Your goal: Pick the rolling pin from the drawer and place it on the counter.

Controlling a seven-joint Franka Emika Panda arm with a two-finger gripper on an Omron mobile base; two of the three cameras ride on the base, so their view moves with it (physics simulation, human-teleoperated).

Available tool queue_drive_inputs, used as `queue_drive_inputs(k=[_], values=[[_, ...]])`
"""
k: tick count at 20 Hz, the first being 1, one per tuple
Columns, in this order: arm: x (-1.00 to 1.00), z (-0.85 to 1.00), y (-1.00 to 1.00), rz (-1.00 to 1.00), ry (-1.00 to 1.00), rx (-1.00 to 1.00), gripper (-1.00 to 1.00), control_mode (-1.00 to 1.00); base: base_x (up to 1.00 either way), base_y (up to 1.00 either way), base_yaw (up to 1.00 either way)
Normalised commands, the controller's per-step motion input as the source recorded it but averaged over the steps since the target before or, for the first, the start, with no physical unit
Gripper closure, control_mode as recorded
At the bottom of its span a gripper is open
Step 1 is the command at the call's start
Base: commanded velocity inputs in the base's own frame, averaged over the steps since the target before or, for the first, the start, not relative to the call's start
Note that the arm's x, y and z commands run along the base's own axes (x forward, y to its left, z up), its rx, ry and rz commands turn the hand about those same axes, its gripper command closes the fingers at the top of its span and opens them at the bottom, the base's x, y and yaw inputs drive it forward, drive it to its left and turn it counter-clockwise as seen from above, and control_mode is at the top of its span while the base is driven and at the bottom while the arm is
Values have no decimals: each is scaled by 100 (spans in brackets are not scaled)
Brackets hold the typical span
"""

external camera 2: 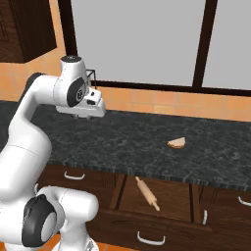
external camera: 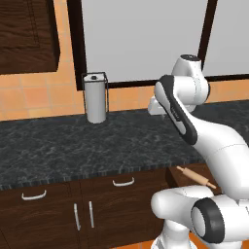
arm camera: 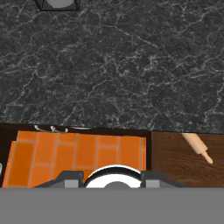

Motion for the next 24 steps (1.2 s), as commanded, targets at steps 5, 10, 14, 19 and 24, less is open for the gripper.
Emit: queue_drive_inputs(k=[5, 10, 14, 19, 24], values=[[-38, -1, -9, 0, -2, 0, -100, -100, 0, 0, 0], [-32, -41, -10, -1, 0, -5, -100, -100, 0, 0, 0], [-1, -63, -6, -1, 0, -7, -100, -100, 0, 0, 0], [0, -62, -13, 0, 0, 0, -100, -100, 0, 0, 0], [0, -10, 0, 0, -1, 0, -100, 100, 0, 64, -27]])
